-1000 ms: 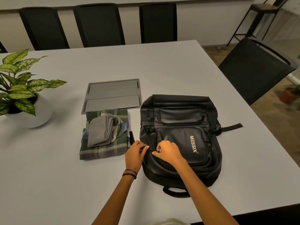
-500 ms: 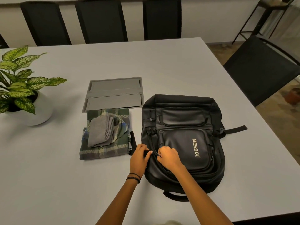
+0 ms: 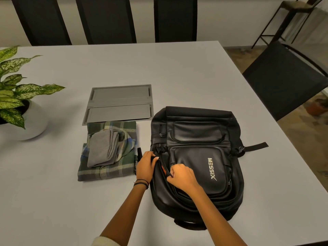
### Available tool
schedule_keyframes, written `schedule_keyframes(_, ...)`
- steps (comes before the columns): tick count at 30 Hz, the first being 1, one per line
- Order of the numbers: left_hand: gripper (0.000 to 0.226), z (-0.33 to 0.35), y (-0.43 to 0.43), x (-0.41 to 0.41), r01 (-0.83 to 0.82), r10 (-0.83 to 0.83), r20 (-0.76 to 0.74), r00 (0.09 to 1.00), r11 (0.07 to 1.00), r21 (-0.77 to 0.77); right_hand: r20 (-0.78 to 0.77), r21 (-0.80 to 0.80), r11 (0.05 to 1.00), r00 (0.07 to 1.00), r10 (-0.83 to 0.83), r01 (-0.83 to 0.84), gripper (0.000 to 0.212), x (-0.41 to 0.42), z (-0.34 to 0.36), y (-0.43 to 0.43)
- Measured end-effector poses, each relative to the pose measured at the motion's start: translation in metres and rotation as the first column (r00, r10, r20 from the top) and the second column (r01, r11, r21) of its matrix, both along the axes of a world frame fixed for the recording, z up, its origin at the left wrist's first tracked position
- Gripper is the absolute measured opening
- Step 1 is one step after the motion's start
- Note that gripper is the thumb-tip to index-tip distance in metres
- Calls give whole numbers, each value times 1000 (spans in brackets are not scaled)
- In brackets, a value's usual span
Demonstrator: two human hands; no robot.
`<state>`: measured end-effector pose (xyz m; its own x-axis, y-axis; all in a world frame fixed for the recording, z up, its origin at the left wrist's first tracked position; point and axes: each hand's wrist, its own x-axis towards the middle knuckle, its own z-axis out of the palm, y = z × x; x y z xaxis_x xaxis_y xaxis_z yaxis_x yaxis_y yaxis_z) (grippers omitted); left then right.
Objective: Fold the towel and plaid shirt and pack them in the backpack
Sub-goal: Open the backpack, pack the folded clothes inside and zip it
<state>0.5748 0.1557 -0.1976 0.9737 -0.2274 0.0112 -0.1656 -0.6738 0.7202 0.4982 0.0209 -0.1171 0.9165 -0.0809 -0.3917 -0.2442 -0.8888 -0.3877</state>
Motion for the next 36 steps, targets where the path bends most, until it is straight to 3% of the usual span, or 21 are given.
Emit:
schedule_keyframes(4, 14, 1, -5, 16, 16, -21, 80, 997, 998, 68, 15, 22, 1000, 1000, -11, 11, 17, 6, 6, -7)
schedule_keyframes(14, 12, -15, -24, 26, -43, 43, 31, 999, 999, 6, -1, 8, 999, 999, 33, -33, 18, 14, -1, -22)
schedule_keyframes(20, 17, -7, -34, 44, -18, 16, 49, 999, 999, 41, 14, -16, 999, 999, 29, -29, 33, 17, -6, -34)
schedule_keyframes(27, 17, 0, -49, 57, -56, 56, 3, 998, 998, 11, 21, -44, 999, 1000, 6, -5, 36, 17, -8, -46)
schedule_keyframes(36, 16, 8, -34, 56, -20, 22, -91, 996, 999, 25, 45, -17, 999, 998, -51, 52, 19, 6, -17, -43)
